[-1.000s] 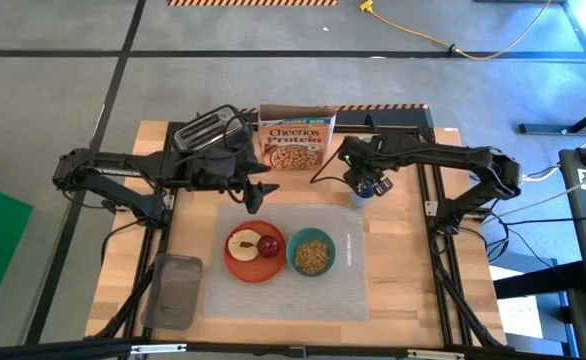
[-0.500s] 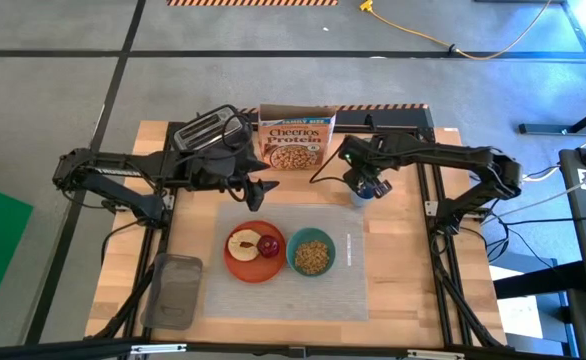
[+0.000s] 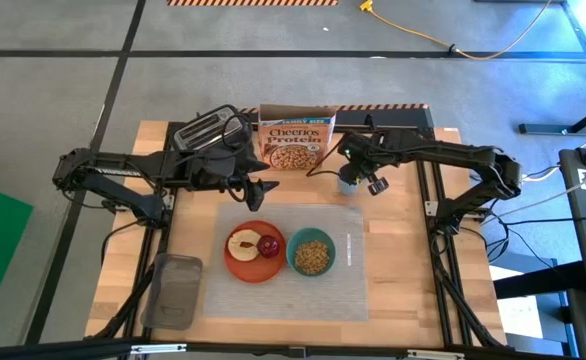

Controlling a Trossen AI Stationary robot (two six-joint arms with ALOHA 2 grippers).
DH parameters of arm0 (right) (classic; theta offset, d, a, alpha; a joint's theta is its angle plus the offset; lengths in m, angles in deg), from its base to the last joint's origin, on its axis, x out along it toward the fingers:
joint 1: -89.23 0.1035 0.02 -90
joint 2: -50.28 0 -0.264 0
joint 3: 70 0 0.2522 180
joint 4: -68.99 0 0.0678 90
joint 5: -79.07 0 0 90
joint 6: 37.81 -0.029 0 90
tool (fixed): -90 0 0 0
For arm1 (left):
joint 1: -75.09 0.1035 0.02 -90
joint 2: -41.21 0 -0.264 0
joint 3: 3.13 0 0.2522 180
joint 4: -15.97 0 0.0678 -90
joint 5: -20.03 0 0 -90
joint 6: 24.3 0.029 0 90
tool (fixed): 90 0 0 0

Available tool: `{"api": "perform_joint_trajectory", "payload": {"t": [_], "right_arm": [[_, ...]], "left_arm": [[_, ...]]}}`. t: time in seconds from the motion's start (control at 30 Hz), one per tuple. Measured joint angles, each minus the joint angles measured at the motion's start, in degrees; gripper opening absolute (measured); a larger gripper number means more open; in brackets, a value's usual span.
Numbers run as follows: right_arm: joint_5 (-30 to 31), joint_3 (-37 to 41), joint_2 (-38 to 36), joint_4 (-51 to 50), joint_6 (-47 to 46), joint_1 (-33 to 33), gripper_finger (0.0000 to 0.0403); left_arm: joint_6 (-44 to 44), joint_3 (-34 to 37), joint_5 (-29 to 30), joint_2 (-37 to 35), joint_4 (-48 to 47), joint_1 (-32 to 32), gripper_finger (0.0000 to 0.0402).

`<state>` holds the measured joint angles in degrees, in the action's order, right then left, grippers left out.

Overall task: Arrange a breakfast setting
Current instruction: Put the purple spoon on the table mat to the left of the orange plate

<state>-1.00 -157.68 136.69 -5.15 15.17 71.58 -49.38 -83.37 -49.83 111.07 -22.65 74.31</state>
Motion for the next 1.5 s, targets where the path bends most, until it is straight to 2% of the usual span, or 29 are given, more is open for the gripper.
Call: {"api": "perform_joint_trajectory", "payload": {"t": [0.37, 0.7, 1.13, 1.5], "right_arm": [[-1.98, -3.36, 0.00, -2.50, -2.14, 0.00, 0.0003], [2.99, -5.79, -0.02, -10.25, -7.24, 0.00, 0.0003], [0.33, -16.84, -0.07, -9.78, -11.06, 0.00, 0.0004], [-0.54, -18.40, -0.07, -11.59, -13.74, 0.00, 0.0004]], "left_arm": [[-0.26, 0.00, -0.62, -0.02, 0.00, 0.00, 0.0284], [-1.33, 0.00, -2.11, -0.02, 0.00, 0.00, 0.0284], [-1.33, 0.00, -2.25, -0.02, 0.00, 0.00, 0.0284], [-1.88, 0.00, -2.73, -0.02, 0.07, 0.00, 0.0284]]}}
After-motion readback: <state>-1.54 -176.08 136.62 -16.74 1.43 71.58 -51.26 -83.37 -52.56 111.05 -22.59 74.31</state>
